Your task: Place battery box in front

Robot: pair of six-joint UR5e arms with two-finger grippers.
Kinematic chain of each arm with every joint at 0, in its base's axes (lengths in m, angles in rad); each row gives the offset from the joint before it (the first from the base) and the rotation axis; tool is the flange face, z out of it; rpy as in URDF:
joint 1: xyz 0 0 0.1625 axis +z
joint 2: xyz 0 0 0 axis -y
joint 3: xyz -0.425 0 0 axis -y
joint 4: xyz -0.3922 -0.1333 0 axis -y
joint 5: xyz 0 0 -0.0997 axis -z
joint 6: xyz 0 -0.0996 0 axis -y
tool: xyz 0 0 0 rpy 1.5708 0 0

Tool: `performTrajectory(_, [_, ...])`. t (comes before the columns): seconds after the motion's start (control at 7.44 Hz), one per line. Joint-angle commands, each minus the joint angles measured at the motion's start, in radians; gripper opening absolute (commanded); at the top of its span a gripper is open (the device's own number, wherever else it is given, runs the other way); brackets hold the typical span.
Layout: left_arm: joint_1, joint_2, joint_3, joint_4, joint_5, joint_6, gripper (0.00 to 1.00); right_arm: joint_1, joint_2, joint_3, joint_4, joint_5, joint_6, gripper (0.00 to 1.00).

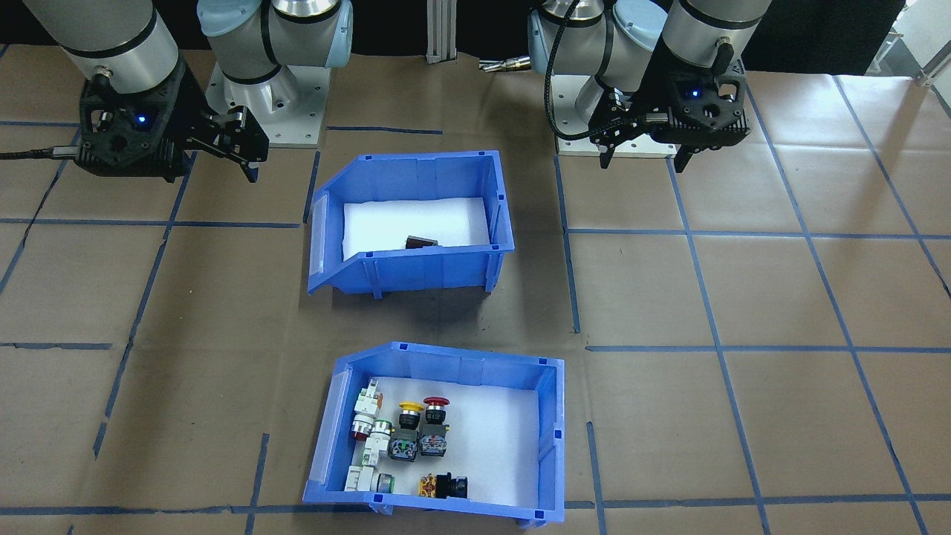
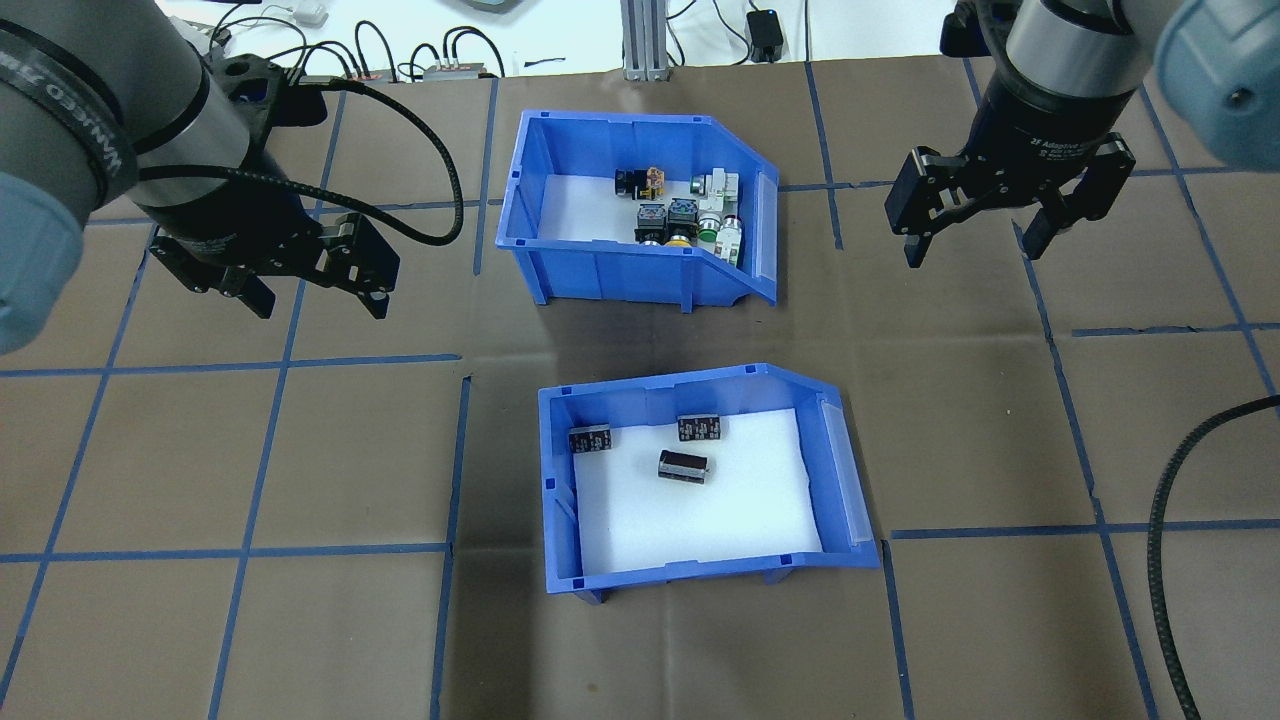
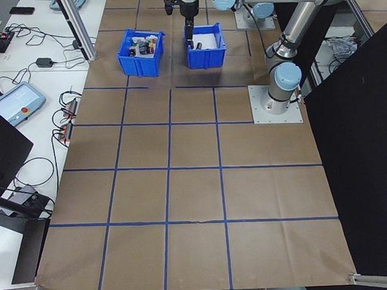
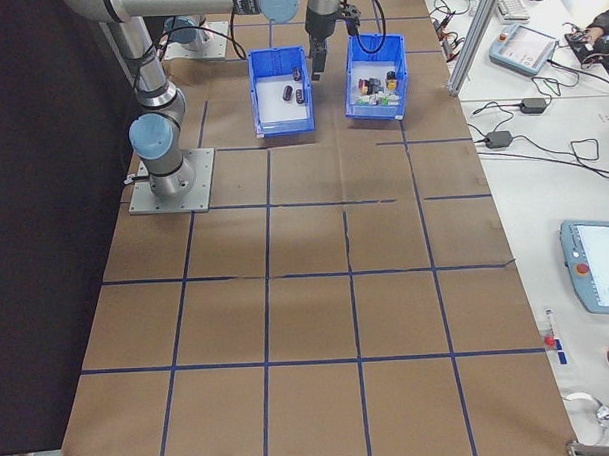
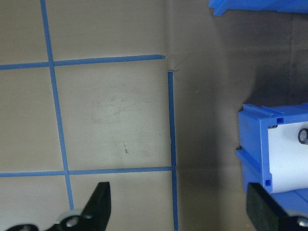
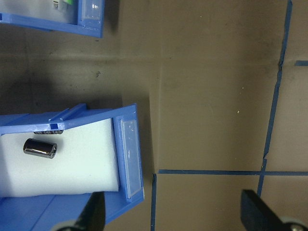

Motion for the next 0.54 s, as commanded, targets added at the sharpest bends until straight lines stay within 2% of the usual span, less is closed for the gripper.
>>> performTrajectory(0.0, [0.0, -0.001, 0.0, 0.0, 0.0, -0.001, 1.0, 0.0, 0.0, 0.0, 0.0, 0.0, 0.0, 1.0])
performTrajectory(0.4, [0.0, -0.008, -0.002, 0.0, -0.001, 0.0, 1.0, 0.0, 0.003, 0.0, 0.0, 0.0, 0.0, 1.0])
